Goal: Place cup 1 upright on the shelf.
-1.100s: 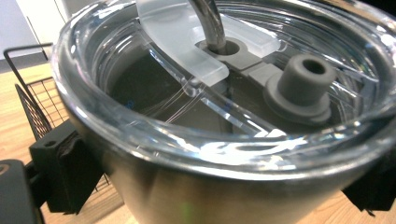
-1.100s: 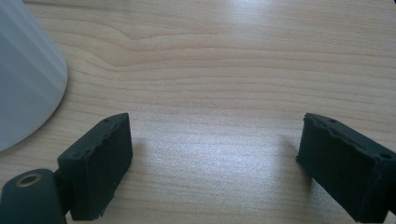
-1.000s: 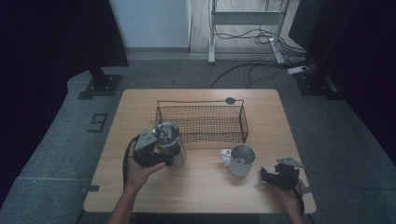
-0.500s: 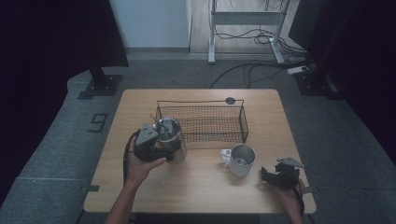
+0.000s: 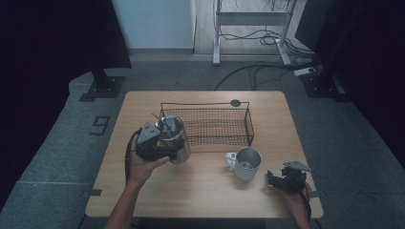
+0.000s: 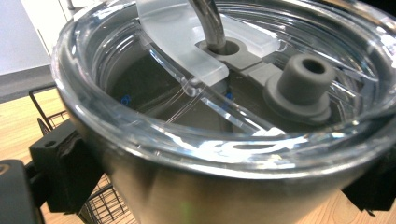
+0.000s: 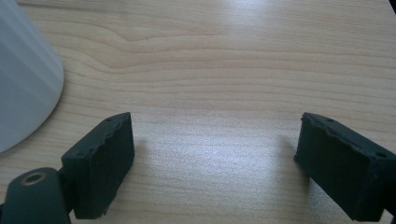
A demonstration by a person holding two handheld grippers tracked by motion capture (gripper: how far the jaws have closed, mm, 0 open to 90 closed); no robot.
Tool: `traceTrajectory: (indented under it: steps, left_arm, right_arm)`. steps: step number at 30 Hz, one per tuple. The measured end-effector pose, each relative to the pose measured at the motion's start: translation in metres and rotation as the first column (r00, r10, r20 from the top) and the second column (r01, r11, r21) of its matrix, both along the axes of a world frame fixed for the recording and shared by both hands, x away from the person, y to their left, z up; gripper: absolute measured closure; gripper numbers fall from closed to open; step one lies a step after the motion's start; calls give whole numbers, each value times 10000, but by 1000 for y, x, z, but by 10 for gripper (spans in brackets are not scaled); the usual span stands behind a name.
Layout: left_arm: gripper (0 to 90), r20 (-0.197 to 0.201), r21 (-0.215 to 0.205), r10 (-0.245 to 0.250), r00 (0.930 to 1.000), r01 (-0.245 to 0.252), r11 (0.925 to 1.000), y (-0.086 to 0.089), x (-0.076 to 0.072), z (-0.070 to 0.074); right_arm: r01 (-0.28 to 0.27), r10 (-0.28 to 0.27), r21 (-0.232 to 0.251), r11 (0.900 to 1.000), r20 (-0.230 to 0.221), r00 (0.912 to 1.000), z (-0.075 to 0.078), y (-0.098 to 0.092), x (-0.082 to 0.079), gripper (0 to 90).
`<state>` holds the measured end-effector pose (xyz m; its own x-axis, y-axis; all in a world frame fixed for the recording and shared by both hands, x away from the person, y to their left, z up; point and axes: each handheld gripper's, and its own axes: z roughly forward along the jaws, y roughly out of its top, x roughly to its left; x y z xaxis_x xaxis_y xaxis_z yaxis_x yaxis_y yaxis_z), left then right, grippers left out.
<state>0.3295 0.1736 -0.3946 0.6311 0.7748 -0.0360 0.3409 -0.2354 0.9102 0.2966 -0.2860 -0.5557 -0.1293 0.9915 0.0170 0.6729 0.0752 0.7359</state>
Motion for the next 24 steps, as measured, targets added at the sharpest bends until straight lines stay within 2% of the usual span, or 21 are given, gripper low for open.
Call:
traceTrajectory:
  steps: [24]
  left_arm:
    - [43,132,18,66,9999,-67,10000,-1,10,10]
  right_arm:
    - [18,-18,-5,10000,8,10000,0,0,0,115]
